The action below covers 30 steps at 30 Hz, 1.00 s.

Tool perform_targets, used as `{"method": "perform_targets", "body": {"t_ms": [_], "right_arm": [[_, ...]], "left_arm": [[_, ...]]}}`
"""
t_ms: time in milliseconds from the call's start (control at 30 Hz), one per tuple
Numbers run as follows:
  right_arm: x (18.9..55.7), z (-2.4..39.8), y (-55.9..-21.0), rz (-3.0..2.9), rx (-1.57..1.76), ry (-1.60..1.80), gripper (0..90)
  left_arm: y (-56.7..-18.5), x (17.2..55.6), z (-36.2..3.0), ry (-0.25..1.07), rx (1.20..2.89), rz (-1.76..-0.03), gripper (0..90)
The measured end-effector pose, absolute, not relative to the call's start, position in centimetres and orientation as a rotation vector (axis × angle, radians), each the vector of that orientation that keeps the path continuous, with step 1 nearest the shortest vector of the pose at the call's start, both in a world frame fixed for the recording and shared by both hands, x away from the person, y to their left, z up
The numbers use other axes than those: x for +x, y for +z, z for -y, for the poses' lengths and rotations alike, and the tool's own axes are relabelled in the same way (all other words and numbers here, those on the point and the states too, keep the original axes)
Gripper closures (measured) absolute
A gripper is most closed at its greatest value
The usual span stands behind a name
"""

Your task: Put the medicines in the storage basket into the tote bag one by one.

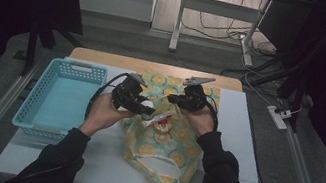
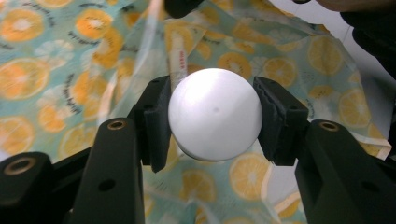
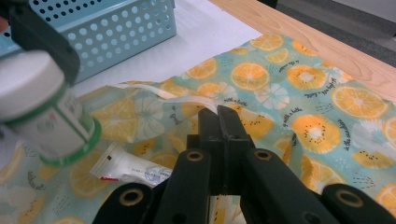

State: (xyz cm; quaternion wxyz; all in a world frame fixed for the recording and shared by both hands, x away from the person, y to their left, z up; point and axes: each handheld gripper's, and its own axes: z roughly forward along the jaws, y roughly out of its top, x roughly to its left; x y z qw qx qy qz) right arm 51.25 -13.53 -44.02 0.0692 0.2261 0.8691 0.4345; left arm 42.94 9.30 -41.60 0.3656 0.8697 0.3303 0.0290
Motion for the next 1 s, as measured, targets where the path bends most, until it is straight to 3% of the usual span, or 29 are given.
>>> {"method": "perform_targets", "body": {"t_ms": [1000], "right_arm": [[51.5,13.8,-44.4,-2.607,0.691,1.297,90.0]], "left_arm": [[-46.2,45.6,-3.2,0.095,2.289,-0.821,50.4]]}}
